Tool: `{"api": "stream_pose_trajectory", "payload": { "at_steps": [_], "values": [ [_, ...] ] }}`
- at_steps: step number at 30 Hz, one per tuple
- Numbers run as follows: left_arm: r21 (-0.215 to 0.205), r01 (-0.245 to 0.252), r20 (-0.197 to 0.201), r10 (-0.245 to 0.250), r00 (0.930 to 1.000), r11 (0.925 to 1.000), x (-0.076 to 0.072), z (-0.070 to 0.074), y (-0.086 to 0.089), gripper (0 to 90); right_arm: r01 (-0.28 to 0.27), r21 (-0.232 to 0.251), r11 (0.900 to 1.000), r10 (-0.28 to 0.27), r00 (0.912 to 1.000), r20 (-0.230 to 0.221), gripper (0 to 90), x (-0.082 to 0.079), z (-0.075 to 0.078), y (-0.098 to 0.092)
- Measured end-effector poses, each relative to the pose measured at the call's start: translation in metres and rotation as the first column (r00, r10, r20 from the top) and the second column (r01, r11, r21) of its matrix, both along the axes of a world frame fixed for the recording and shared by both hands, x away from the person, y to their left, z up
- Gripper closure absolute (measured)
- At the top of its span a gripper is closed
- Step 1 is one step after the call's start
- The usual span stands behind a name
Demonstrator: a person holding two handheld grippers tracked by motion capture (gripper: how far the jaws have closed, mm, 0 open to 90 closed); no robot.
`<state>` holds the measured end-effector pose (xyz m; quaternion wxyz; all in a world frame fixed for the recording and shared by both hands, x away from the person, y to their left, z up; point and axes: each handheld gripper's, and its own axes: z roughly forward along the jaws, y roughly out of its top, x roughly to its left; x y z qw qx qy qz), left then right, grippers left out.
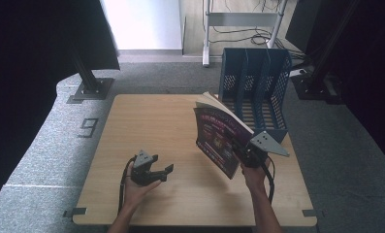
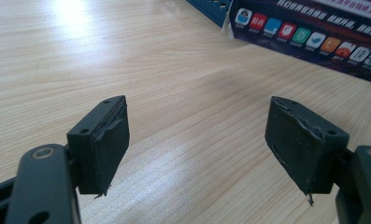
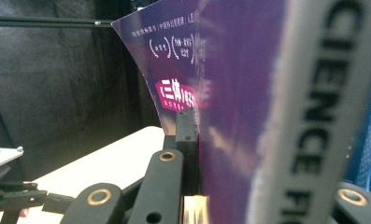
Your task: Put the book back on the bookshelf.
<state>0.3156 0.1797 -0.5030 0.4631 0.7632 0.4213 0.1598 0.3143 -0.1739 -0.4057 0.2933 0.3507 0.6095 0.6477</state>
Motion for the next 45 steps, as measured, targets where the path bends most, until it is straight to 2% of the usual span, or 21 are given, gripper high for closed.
{"api": "stream_pose_trajectory", "payload": {
  "at_steps": [17, 38, 45],
  "values": [
    [0.003, 0.010, -0.011, -0.010, 0.9999, 0.9999, 0.000, -0.002, -0.001, 21.7, 0.058, 0.054, 0.997, -0.059, 0.9979, 0.025, 81.6, -0.005, 0.009, -0.028],
    [0.016, 0.017, -0.018, -0.017, 0.9997, 0.9997, 0.000, -0.003, -0.002, 21.5, 0.131, 0.068, 0.989, -0.134, 0.9905, 0.034, 81.6, -0.006, 0.011, -0.049],
    [0.020, 0.021, -0.023, -0.020, 0.9995, 0.9996, 0.000, -0.002, -0.002, 21.5, 0.140, 0.074, 0.987, -0.143, 0.9891, 0.036, 81.6, -0.007, 0.012, -0.053]
  ]
}}
